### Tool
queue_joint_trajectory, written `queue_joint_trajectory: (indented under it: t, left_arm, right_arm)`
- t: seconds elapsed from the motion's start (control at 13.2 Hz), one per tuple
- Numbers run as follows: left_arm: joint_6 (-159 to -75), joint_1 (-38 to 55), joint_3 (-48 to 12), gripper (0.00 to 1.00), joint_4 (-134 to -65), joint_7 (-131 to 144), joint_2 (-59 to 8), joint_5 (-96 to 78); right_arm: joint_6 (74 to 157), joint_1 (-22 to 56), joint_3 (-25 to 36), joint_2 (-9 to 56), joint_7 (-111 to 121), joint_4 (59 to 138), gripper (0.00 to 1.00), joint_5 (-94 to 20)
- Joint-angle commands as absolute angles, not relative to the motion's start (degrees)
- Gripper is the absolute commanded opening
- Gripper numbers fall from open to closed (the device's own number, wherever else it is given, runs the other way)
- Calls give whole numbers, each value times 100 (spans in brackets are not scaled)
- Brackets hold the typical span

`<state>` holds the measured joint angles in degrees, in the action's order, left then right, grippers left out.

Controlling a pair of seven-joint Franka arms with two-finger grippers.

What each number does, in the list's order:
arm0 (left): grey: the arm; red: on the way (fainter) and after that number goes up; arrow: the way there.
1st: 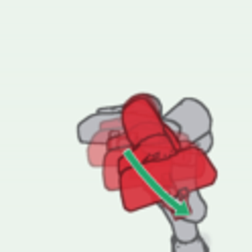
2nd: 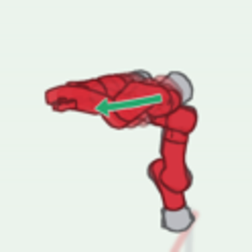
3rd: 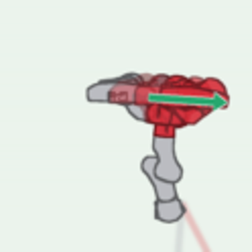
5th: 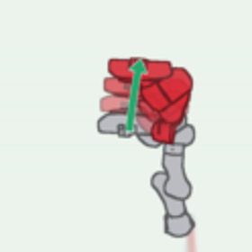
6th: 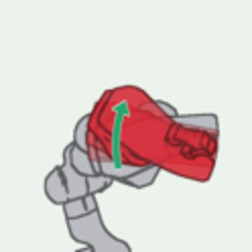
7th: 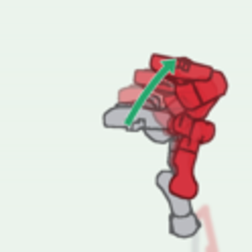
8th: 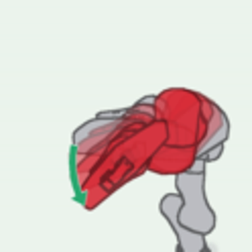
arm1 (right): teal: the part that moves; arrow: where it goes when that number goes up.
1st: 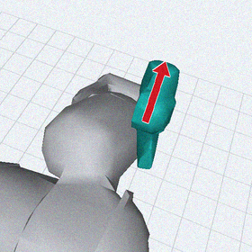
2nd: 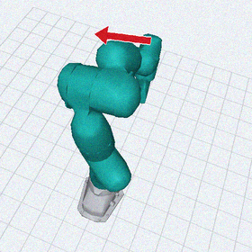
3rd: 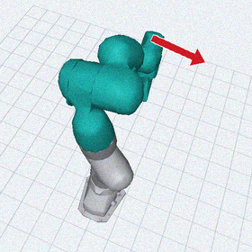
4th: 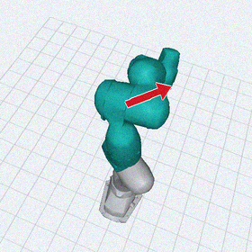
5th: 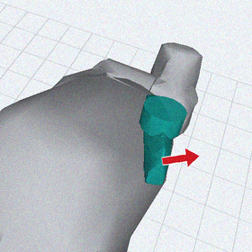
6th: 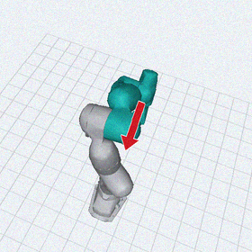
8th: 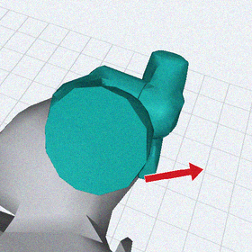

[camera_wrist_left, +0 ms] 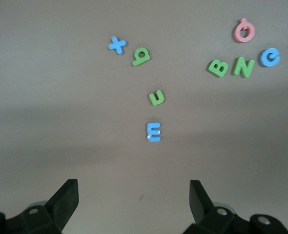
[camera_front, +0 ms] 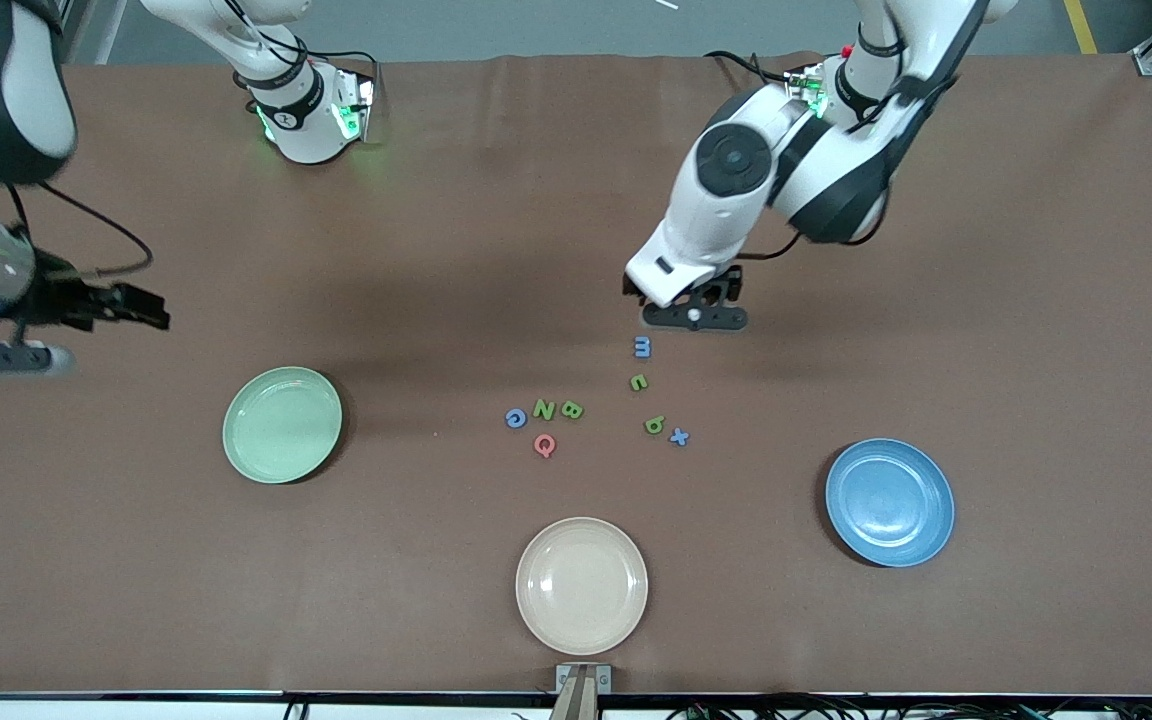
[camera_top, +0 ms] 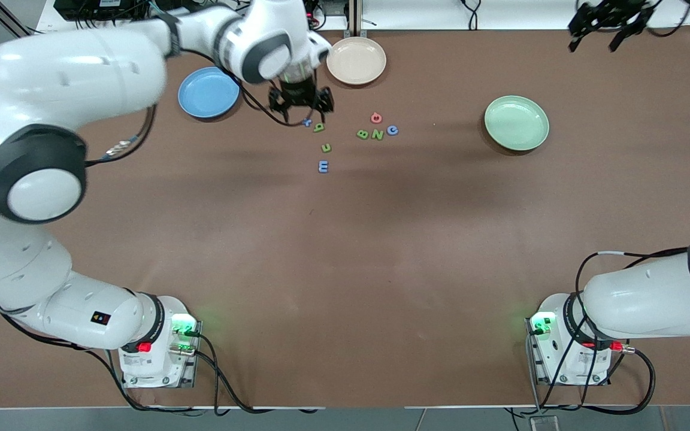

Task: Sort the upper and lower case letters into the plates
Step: 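Move the left gripper and the right gripper toward the foam letters, then grasp the blue m with the left gripper while the right gripper grasps the blue C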

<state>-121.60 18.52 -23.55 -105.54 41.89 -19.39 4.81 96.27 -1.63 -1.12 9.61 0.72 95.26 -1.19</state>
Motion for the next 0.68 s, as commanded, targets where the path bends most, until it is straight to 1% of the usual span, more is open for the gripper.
queue_joint_trajectory:
  t: [0.0,0.08,0.15,0.23,0.38,0.6]
  left_arm:
    - [-12601,2082,-2347,99,-10441,5068,-2617,965]
    - [-12856,2100,-2355,97,-10450,5306,-2871,1010]
    - [-12998,2118,-2355,93,-10450,5343,-3039,1019]
    - [-13025,2144,-2347,88,-10441,5344,-3180,1115]
    - [-13034,2136,-2355,78,-10433,5344,-3357,1265]
    - [-13069,2136,-2347,73,-10398,5352,-3550,1466]
  right_arm:
    - [9737,164,-167,1362,-426,9246,100,-149]
    - [10017,341,-176,1510,-1336,9385,100,-158]
    - [10324,656,-184,1616,-2067,9509,100,-158]
    - [10501,1059,-176,1791,-2988,9492,100,-132]
    - [11281,1605,-176,2257,-4380,9544,100,-158]
    - [12213,2274,-176,2828,-5709,9554,100,-149]
